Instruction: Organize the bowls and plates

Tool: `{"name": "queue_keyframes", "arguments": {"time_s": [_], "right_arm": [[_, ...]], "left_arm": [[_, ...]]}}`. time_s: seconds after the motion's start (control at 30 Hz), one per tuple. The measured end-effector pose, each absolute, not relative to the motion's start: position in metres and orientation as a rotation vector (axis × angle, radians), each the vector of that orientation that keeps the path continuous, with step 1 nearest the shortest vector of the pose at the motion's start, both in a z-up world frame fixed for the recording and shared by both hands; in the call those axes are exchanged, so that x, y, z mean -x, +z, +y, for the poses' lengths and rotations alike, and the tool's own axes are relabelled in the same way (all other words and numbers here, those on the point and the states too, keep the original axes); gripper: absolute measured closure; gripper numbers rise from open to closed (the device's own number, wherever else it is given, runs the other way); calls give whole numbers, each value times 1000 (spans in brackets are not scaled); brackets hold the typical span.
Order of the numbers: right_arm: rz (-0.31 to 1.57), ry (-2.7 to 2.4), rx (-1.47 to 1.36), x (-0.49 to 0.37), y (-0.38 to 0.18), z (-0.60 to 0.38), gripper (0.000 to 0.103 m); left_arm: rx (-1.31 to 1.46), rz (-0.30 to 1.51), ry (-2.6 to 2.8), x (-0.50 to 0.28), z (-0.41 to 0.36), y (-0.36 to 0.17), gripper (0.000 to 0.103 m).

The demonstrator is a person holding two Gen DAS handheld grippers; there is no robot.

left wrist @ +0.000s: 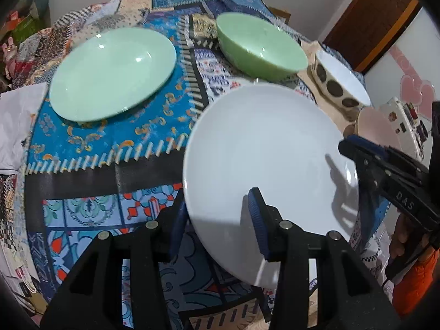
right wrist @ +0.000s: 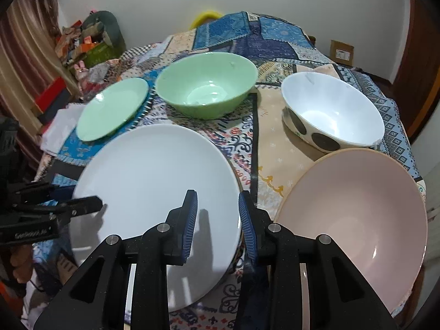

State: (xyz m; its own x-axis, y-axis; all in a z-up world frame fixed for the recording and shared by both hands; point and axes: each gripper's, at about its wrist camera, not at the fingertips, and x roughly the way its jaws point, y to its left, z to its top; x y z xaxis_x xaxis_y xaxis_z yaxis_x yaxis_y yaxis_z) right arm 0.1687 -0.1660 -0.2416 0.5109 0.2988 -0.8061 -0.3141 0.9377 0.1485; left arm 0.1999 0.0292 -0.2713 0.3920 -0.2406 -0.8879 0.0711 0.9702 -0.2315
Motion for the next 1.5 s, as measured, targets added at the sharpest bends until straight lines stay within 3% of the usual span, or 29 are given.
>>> {"name": "queue_keyframes", "arguments": {"time_s": [0.27,0.47,0.7,0.9,1.5], "right_arm": [[918,416,3,-159,-220,-153,69],[853,457,8,-156,-200,-136,51],[821,507,8,-164,-190,-115,50],[825,531,15,-180,-195,-93,44],[953,580,17,-242,-234,-41,44]], "left_arm": [[120,1022,-142,-185,39,-225,56],[126,932,-85,-175,58,-194,45],[102,851,2,-173,83,-172,20],[136,856,57,-185,113,-176,19],[138,946,146,-258,189,-233,19]]}}
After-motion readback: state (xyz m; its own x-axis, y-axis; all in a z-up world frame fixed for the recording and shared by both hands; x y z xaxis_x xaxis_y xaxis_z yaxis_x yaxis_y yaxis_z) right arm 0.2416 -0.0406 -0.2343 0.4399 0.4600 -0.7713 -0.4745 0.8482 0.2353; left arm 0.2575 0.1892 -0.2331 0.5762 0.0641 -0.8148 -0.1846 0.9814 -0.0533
